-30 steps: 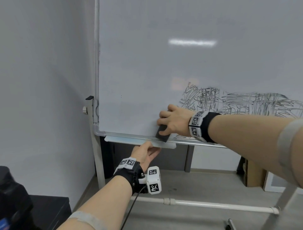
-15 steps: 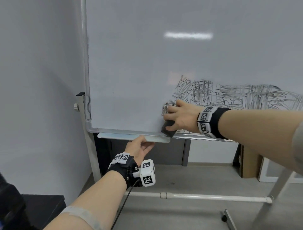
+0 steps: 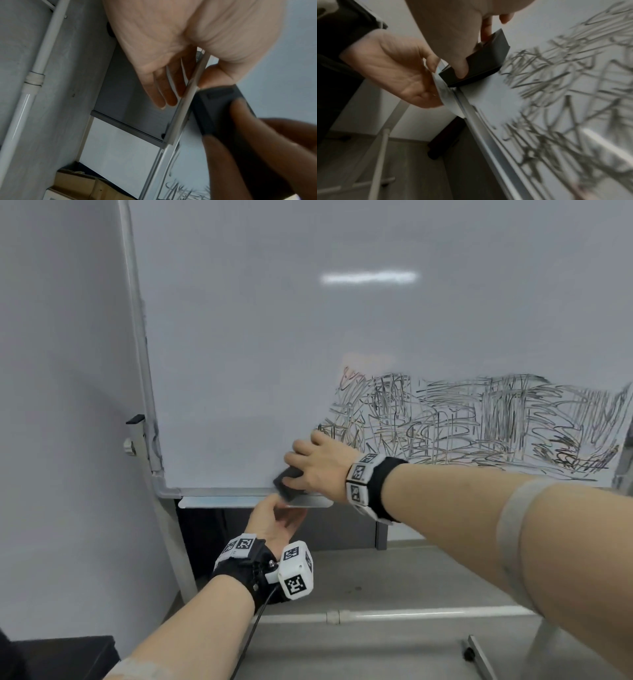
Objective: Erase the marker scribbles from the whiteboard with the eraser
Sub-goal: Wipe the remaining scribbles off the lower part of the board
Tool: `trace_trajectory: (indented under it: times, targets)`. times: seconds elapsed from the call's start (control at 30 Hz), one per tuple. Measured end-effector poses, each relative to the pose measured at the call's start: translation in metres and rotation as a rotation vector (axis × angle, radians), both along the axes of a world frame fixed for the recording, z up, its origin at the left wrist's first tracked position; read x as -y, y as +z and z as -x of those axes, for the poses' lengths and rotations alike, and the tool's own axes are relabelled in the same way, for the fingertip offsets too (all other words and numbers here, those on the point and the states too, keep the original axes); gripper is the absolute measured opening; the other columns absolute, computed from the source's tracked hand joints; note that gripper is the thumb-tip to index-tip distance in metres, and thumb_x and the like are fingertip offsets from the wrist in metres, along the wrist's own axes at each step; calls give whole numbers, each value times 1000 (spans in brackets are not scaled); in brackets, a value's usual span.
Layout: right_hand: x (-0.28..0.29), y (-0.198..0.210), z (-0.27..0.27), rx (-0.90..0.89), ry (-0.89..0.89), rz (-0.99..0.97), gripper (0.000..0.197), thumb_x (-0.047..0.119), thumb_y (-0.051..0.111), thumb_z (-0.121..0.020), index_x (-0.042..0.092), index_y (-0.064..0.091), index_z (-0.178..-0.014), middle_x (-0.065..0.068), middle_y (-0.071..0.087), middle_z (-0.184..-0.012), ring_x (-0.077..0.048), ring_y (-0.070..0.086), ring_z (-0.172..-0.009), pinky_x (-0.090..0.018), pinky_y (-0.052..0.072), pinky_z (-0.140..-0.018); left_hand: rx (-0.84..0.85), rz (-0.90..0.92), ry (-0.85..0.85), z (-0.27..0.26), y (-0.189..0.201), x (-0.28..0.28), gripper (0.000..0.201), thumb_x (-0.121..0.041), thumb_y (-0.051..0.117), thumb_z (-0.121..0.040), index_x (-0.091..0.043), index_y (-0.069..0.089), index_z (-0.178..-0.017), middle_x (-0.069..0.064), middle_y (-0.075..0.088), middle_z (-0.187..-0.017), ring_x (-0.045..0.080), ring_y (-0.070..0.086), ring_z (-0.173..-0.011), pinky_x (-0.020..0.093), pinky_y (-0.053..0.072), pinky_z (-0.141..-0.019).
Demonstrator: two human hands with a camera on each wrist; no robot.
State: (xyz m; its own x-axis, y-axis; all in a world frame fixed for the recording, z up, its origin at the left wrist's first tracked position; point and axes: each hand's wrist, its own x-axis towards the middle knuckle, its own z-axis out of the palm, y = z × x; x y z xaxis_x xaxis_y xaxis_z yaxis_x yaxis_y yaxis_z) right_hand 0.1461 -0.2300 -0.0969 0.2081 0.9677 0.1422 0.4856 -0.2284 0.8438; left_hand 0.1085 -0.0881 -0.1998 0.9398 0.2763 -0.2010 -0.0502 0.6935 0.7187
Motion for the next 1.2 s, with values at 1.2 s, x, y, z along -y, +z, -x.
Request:
trace_trajectory:
  times: [1.2]
  targets:
    - [41, -49, -32, -180, 57, -503, 55, 19, 69, -73, 25, 58, -126, -11, 56, -115, -32, 49, -96, -41, 43, -70, 13, 121, 1, -2, 13, 18, 33, -24, 62, -86, -4, 61, -112, 21, 65, -112, 33, 63, -106, 46, 50, -100]
